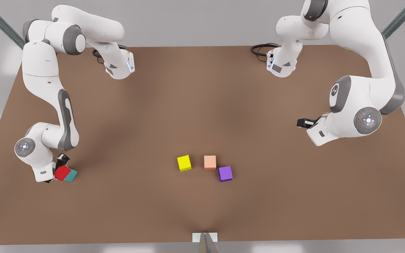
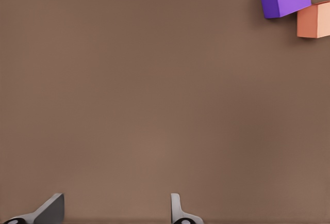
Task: Pick up red wooden cube and pass to hand red wooden cube and place in blue wooden cube
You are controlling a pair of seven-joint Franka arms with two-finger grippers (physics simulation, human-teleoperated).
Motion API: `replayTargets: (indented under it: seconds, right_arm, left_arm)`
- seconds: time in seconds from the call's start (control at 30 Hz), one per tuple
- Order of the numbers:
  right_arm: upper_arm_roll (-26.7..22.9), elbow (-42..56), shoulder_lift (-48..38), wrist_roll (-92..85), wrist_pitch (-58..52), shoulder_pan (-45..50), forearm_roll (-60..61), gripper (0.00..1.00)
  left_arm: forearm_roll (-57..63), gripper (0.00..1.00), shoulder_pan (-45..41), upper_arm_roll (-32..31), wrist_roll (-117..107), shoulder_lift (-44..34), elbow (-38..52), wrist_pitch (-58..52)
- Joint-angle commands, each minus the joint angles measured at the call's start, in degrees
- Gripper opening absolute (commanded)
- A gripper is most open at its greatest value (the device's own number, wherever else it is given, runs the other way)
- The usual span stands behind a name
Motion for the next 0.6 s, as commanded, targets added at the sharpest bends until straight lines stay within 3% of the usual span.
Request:
replayTargets:
  seconds: [0.0,0.57]
  right_arm:
    - [-0.1,0.1,0.0,10.3,1.0,0.1,0.0,1.0]
    - [0.3,1.1,-2.0,8.7,-3.1,0.2,-0.2,1.0]
  left_arm:
    - [0.0,1.0,0.0,0.0,-1.6,0.0,0.0,0.0]
    - [0.0,1.0,0.0,0.0,-1.7,0.5,0.0,0.0]
